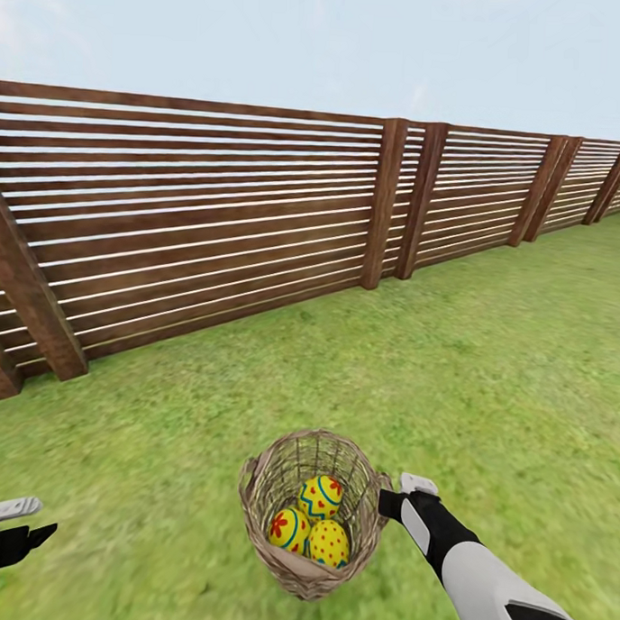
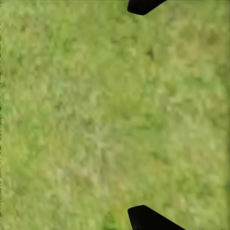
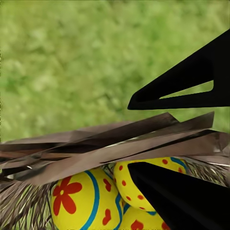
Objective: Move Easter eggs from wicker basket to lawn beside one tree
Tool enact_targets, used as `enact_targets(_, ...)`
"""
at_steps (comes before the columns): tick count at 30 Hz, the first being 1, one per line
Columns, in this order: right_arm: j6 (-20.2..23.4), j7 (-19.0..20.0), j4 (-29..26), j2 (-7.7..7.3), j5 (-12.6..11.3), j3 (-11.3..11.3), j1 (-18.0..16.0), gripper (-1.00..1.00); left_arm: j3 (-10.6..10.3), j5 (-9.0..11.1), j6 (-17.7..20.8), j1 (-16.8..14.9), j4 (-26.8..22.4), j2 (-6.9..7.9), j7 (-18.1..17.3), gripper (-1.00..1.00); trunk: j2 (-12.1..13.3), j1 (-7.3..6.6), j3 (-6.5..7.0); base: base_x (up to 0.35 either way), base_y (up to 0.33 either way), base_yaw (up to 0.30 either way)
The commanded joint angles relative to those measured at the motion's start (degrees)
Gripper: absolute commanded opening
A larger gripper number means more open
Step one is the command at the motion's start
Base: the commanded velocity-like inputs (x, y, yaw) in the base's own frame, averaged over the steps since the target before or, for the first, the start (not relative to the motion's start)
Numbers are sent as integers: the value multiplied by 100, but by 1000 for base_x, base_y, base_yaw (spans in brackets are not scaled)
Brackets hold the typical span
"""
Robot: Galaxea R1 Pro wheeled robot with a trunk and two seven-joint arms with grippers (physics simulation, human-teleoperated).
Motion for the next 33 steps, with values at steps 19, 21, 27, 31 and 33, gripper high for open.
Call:
enact_targets(19, 0, -15, 24, 16, -284, -18, 3, -100, 21, 19, -156, -1, 27, 13, -28, 100, 761, -418, 337, 0, 0, 0)
enact_targets(21, 1, -16, 27, 33, -289, -20, 6, -100, 22, 19, -151, 3, 28, 32, -32, 100, 841, -462, 373, 0, 0, 0)
enact_targets(27, -2, -15, 28, 45, -292, -18, 12, -100, 34, 19, -155, 13, 30, 50, -33, 100, 1082, -594, 480, 0, 0, 0)
enact_targets(31, 0, -14, 29, 47, -294, -15, 15, -100, 51, 19, -158, 14, 31, 58, -33, 100, 1242, -682, 552, 0, 0, 0)
enact_targets(33, 1, -14, 34, 47, -293, -14, 16, -100, 53, 19, -158, 14, 30, 60, -33, 100, 1322, -726, 588, 0, 0, 0)
